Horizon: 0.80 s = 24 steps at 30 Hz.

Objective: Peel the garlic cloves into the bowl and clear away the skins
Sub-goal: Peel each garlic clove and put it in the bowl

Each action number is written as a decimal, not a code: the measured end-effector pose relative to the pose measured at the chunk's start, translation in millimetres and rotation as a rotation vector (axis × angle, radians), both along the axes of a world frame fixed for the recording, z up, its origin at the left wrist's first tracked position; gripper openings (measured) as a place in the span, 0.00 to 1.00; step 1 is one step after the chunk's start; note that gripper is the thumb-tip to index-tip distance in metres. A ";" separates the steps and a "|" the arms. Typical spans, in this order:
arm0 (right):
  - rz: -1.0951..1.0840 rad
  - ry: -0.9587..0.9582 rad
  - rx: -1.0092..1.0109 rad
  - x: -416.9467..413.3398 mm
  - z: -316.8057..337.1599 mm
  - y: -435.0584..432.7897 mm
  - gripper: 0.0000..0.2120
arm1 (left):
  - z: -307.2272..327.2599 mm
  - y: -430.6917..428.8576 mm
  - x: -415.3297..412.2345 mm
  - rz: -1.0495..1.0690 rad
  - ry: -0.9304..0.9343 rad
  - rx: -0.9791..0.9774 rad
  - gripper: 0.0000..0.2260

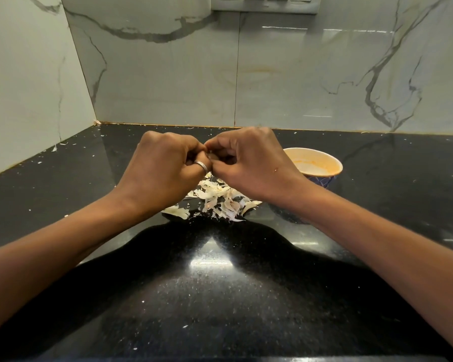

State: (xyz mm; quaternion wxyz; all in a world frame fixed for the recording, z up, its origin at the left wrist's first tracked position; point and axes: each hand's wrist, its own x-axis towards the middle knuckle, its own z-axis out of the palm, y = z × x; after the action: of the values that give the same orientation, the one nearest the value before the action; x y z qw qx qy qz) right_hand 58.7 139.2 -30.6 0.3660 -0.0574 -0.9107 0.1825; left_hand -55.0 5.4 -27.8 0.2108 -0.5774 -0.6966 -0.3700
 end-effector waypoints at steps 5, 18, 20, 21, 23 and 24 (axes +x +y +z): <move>0.008 0.008 -0.083 -0.2 -1.4 0.3 0.07 | 0.5 1.0 3.8 -0.033 -0.293 -0.021 0.07; -0.013 0.055 -0.144 0.1 0.5 1.7 0.04 | 2.1 3.1 1.0 -0.162 -0.762 0.013 0.07; -0.021 0.069 -0.175 2.1 2.8 3.9 0.03 | 2.9 2.8 1.4 -0.172 -0.759 -0.001 0.06; -0.028 0.071 -0.197 2.7 3.8 4.3 0.03 | 2.8 2.6 1.1 -0.170 -0.740 -0.015 0.06; -0.042 0.065 -0.247 3.0 4.5 5.2 0.04 | 1.2 2.4 -0.9 -0.158 -0.654 -0.045 0.05; -0.049 0.064 -0.275 3.0 4.9 5.5 0.04 | 0.4 2.2 -2.0 -0.152 -0.593 -0.064 0.05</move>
State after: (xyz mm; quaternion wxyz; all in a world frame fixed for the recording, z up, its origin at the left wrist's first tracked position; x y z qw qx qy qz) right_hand 61.6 144.7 -25.7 0.3879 -0.1233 -0.8633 0.2983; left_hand -57.0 7.6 -27.4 -0.0483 -0.5010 -0.6938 -0.5151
